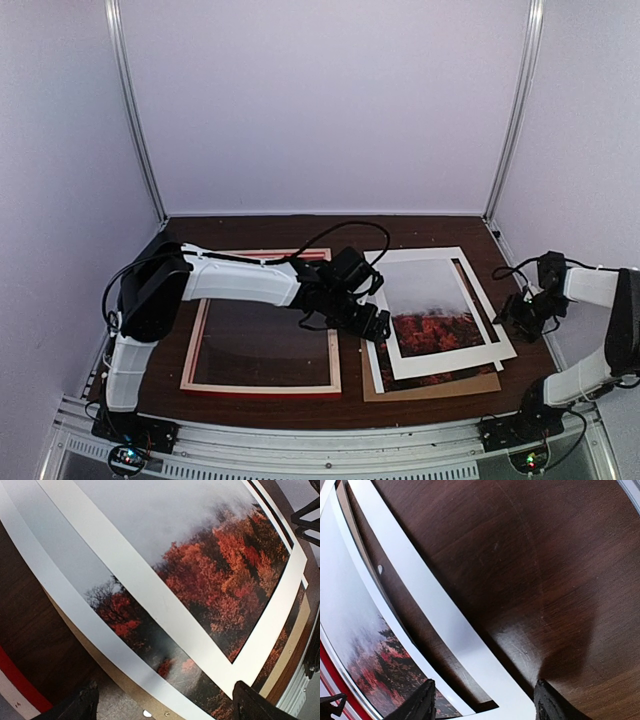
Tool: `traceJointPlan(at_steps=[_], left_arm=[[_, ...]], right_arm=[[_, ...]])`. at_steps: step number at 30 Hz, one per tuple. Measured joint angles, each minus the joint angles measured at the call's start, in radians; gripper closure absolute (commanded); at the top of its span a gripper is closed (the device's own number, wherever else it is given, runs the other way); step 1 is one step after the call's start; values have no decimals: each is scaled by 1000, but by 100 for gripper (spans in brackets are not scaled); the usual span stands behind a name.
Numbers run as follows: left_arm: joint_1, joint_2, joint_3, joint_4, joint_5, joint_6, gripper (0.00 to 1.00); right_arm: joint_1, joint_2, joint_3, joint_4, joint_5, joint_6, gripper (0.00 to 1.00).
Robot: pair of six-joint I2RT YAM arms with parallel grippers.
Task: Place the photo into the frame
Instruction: Pick up the mat board from the photo.
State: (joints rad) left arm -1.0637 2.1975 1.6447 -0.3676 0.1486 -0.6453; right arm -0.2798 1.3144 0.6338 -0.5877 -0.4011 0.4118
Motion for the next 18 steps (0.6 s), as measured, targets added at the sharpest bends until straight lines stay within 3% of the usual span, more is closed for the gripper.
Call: traceJointPlan(at_steps=[18], left_arm=[[-25,56,26,76,138,-88,14]], right_arm=[[0,20,2,-20,92,7,28]])
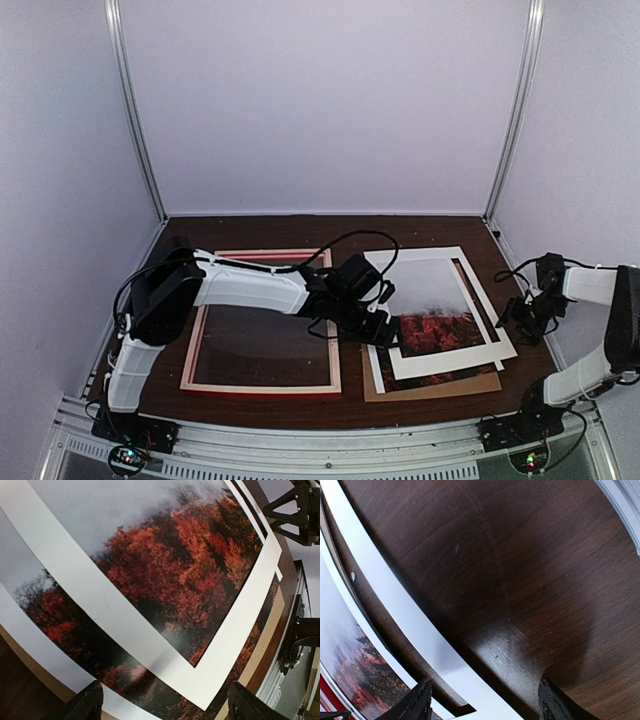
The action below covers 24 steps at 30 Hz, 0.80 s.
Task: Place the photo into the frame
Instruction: Pick up the mat board from the photo.
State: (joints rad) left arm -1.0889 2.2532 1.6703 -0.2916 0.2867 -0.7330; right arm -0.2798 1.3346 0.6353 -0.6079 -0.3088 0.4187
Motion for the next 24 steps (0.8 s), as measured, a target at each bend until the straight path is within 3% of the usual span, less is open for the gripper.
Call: traceJointPlan(at_steps=[7,24], left_arm=[[-18,13,12,61,52,-7,15],[-24,96,90,97,98,-37,17]], right_arm=[[0,2,0,1,0,0,29],[0,23,-8,81,-66,2,43]])
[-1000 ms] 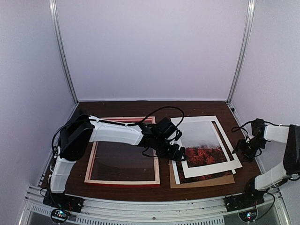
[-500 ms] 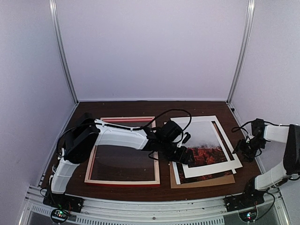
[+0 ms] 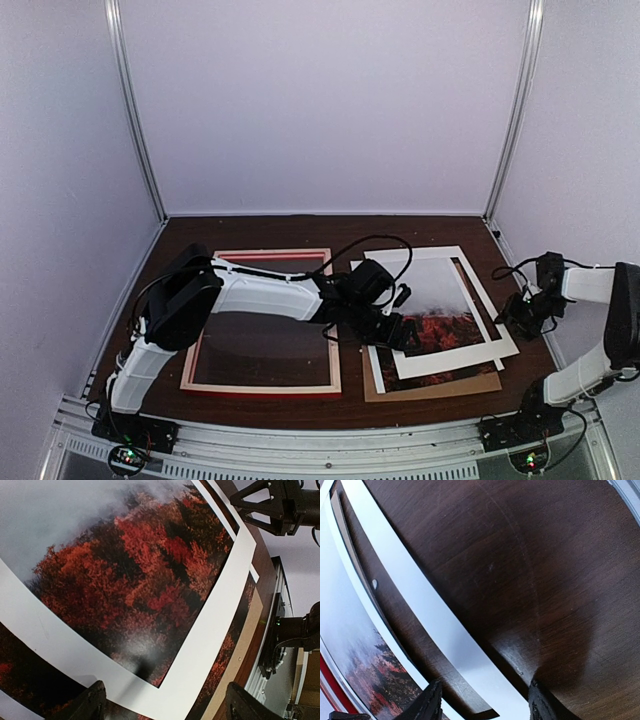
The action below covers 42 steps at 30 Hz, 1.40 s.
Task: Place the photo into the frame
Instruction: Pick up the mat board from the photo.
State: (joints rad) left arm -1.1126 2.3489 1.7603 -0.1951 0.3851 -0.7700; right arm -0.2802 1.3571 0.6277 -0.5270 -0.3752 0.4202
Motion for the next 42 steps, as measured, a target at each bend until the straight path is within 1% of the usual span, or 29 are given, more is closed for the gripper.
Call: traceJointPlan(at_steps=[6,10,13,18,24,27,35,42], left_arm=[[0,0,0,-3,-3,0,17],[0,0,0,-3,-6,0,17],[0,0,-2,-3,-9,0,17],[0,-1,-6,3,-12,0,17],[0,-3,-14,14,-14,-1,17],[0,-4,-15,15,-15,-2,17],[0,-5,-16,15,-15,-2,17],[0,-6,-18,16,-15,-2,17]], right_arm=[[-1,1,-6,13,-33,-2,48],[-1,4,-10,15,-77,-4,49],[-1,8,-12,15,-113,-6,49],[-1,19,-12,20,-168,-11,45],[30,26,-9,27,-184,-22,46],[71,37,6,18,-164,-29,49],[159,65,46,-28,-66,-38,63],[191,78,64,-52,-14,-45,74]])
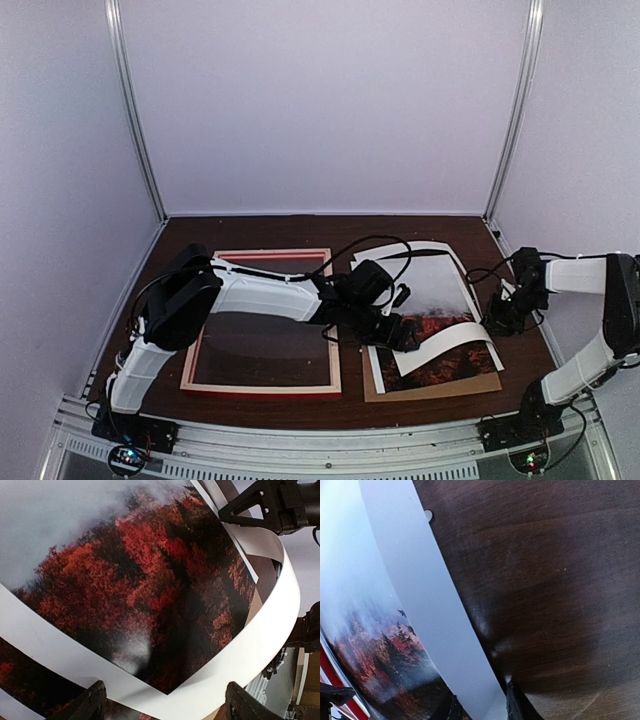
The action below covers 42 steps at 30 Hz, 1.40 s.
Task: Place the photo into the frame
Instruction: Pick up the mat board from the photo, then pass from the right arm to the left
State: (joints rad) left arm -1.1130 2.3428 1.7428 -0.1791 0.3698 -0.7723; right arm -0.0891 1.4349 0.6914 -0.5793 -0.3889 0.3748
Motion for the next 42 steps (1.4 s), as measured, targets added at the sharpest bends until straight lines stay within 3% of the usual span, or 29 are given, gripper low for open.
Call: traceJointPlan(at_steps=[21,42], left_arm=[[0,-4,-2,-2,-10,4,15],[16,-20,1,-41,-27,33,9]], right_arm=[[5,4,65,-64,50,-13,94],[51,15,135,-132,126,-37,100]])
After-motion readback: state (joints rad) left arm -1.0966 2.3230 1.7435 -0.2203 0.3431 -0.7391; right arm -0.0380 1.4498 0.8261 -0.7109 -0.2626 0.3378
